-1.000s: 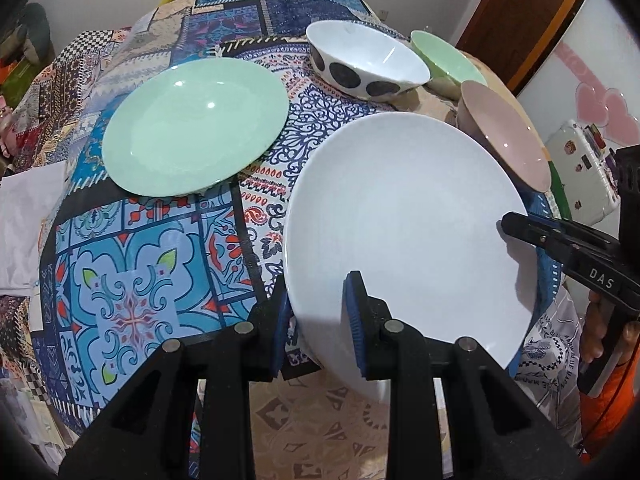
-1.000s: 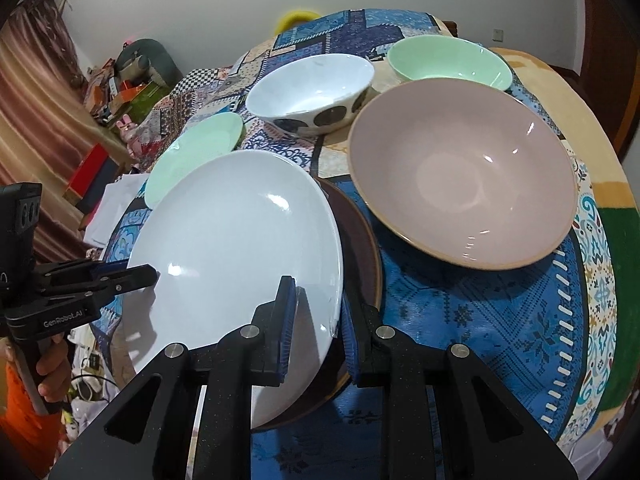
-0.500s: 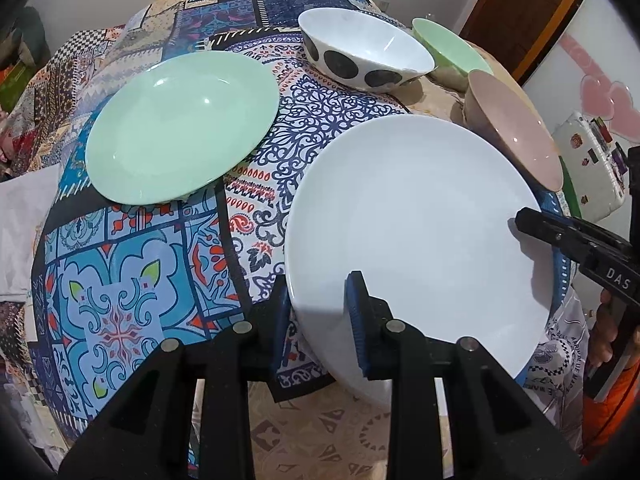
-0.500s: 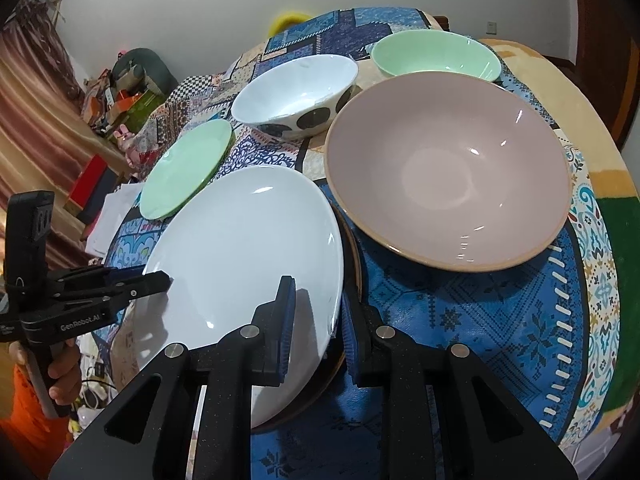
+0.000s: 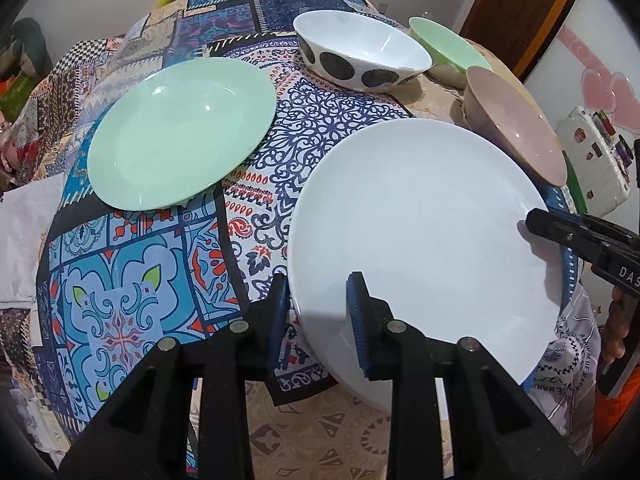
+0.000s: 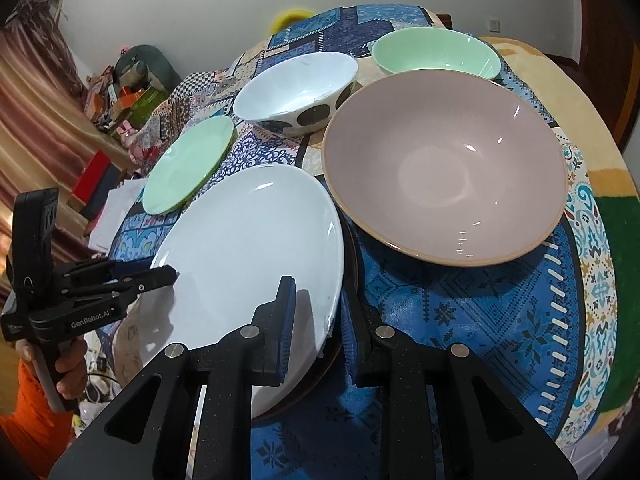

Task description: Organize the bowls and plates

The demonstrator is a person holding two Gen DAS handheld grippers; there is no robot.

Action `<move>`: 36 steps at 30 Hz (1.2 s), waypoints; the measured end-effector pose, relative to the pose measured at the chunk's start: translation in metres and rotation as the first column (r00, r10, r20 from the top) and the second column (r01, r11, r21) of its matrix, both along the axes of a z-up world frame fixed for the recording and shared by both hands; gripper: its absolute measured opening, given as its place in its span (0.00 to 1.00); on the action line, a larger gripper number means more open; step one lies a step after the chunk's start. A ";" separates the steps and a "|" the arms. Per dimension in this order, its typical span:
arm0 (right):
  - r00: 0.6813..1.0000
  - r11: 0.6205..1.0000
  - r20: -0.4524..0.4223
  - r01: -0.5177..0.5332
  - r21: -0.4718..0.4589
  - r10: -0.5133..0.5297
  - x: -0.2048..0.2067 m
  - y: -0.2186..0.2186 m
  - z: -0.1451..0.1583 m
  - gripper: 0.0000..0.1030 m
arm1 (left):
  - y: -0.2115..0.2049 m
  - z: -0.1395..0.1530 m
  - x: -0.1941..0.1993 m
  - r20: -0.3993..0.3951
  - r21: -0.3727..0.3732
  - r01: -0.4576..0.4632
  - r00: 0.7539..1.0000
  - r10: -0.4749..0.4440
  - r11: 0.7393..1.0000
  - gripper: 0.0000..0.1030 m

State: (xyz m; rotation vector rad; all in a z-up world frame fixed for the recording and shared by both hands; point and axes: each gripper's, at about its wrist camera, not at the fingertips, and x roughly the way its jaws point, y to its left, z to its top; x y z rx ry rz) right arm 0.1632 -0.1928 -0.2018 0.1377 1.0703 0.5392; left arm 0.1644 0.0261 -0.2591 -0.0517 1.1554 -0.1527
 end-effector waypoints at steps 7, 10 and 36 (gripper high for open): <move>0.999 0.999 0.025 0.031 -0.034 -0.030 -0.001 -0.008 0.009 0.22 | 0.002 0.005 -0.006 0.018 0.002 -0.014 1.000 0.014 1.000 0.31; 0.999 0.999 0.043 0.021 -0.035 -0.020 -0.003 -0.004 0.015 0.22 | 0.008 0.015 -0.012 0.050 0.006 -0.025 0.998 0.024 1.000 0.33; 0.951 0.974 0.216 -0.209 -0.085 0.223 0.033 0.133 0.060 0.41 | 0.156 0.092 0.019 0.303 0.028 -0.251 0.924 0.231 0.968 0.85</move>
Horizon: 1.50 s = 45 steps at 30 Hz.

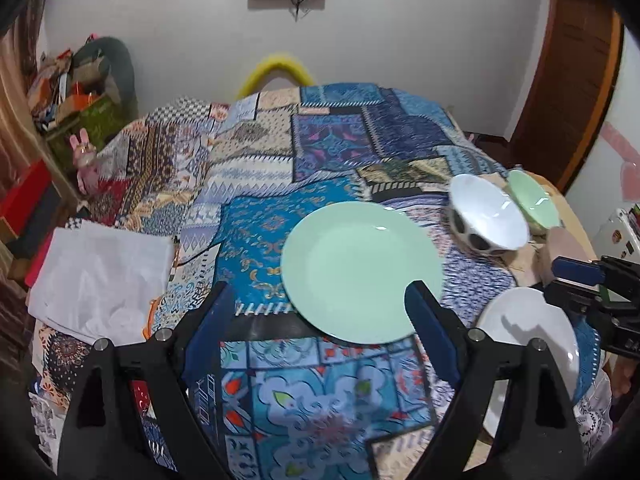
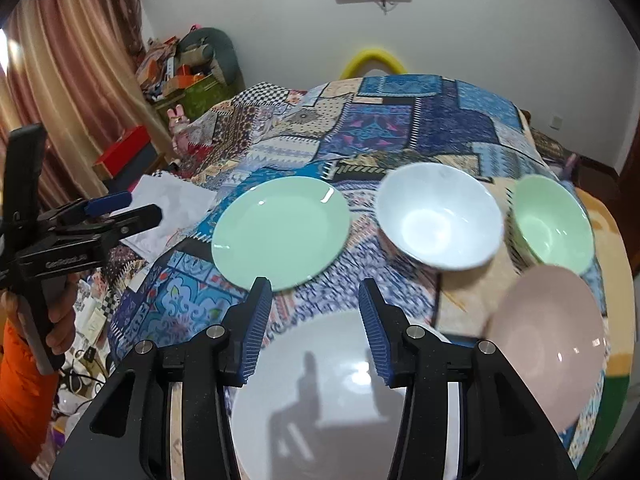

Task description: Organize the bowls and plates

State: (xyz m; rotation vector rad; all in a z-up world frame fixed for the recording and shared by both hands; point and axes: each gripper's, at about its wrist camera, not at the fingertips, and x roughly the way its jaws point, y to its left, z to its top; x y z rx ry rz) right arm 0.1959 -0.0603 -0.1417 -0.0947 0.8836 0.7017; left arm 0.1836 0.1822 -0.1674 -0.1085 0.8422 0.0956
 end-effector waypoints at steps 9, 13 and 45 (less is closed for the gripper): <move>0.996 1.000 -0.085 -0.001 -0.026 -0.002 0.036 0.038 -0.029 0.41 | 0.038 -0.061 0.044 -0.100 -0.093 -0.040 0.995 0.030 0.995 0.85; 0.995 0.996 -0.102 0.004 -0.086 -0.013 0.051 0.052 -0.048 0.41 | 0.053 -0.080 0.062 -0.126 -0.115 -0.060 0.991 0.046 0.991 0.75; 0.971 0.983 -0.220 -0.126 -0.131 0.095 0.045 0.085 -0.085 0.23 | 0.049 -0.107 -0.003 -0.222 -0.171 -0.004 0.974 -0.034 0.985 0.23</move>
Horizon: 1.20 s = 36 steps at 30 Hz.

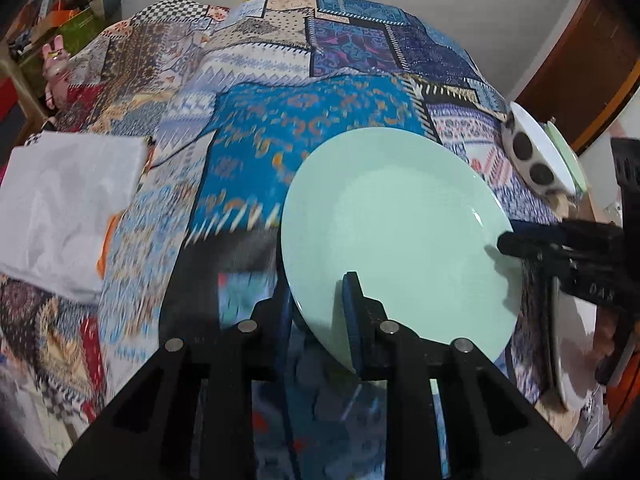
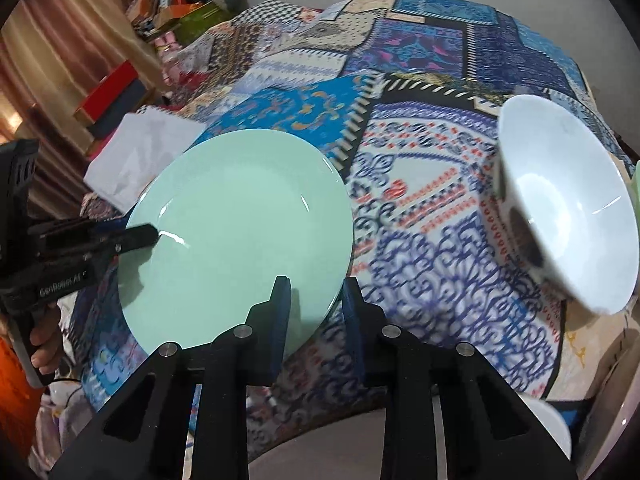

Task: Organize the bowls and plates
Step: 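Lift the mint-green plate and carry it toward the white plate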

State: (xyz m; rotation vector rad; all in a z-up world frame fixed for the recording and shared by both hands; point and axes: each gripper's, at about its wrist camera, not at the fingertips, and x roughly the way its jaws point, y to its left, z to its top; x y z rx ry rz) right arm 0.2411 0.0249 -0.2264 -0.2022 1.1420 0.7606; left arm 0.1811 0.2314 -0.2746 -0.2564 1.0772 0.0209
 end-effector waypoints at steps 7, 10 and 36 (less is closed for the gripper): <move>0.999 0.999 -0.021 -0.045 -0.012 0.045 -0.005 0.008 -0.006 0.23 | 0.004 -0.002 -0.016 -0.002 -0.040 -0.011 1.000 0.010 0.999 0.23; 0.998 0.999 -0.035 -0.046 -0.015 0.046 0.000 0.012 -0.010 0.23 | 0.007 -0.004 -0.012 -0.002 -0.054 -0.026 1.000 0.026 0.998 0.24; 0.996 0.999 0.085 -0.001 0.050 -0.003 -0.022 -0.017 0.027 0.19 | -0.023 0.038 -0.026 0.070 -0.030 -0.001 0.998 0.003 1.000 0.24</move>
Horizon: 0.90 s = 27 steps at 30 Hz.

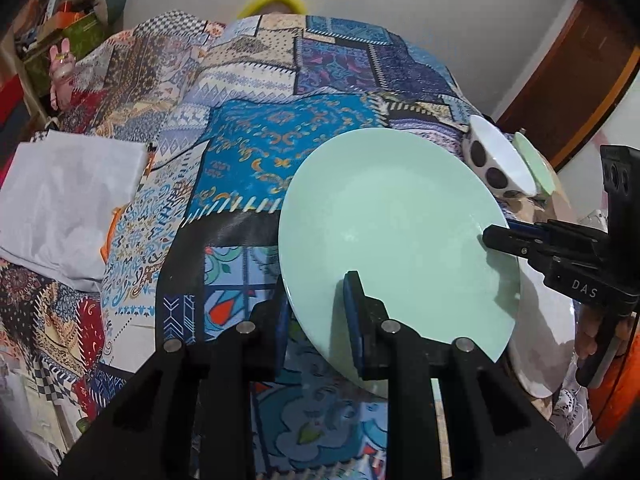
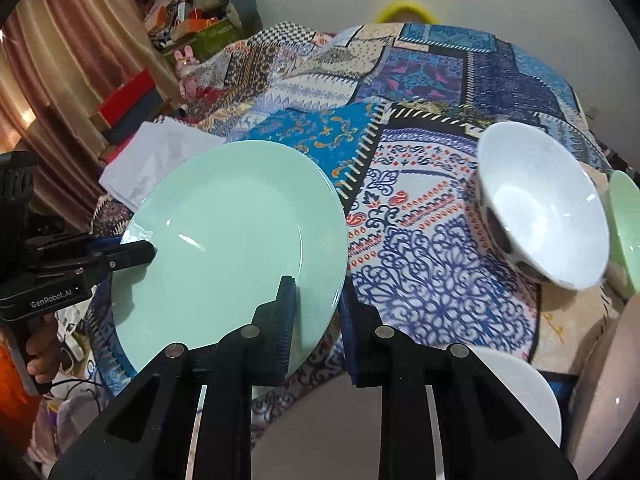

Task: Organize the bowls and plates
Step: 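Lift the mint-green plate and carry it toward the white plate, then lower the mint-green plate onto the white plate with both tools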

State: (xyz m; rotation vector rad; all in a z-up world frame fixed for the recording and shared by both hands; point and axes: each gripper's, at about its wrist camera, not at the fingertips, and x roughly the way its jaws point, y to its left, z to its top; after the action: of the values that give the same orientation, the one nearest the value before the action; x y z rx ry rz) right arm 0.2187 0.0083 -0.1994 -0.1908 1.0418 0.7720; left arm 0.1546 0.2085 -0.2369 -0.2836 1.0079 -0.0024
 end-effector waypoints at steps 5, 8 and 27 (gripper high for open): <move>0.999 1.000 0.031 0.019 0.009 -0.019 -0.008 -0.016 0.013 0.19 | -0.015 0.012 -0.002 0.014 -0.003 0.017 1.000 -0.017 1.000 0.24; 0.999 0.999 0.036 0.032 0.019 -0.033 -0.011 -0.028 0.019 0.19 | -0.028 0.019 -0.004 0.024 0.000 0.032 0.999 -0.032 0.999 0.24; 0.985 0.988 0.084 0.146 0.054 -0.150 -0.042 -0.117 0.043 0.19 | -0.114 0.038 -0.014 0.039 -0.007 0.141 0.989 -0.141 0.990 0.25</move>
State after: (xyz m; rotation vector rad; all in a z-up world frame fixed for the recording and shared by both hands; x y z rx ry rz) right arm 0.1768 -0.1090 -0.1564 -0.1038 0.9421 0.6476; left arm 0.1404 0.0944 -0.1989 -0.2197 0.9880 -0.1410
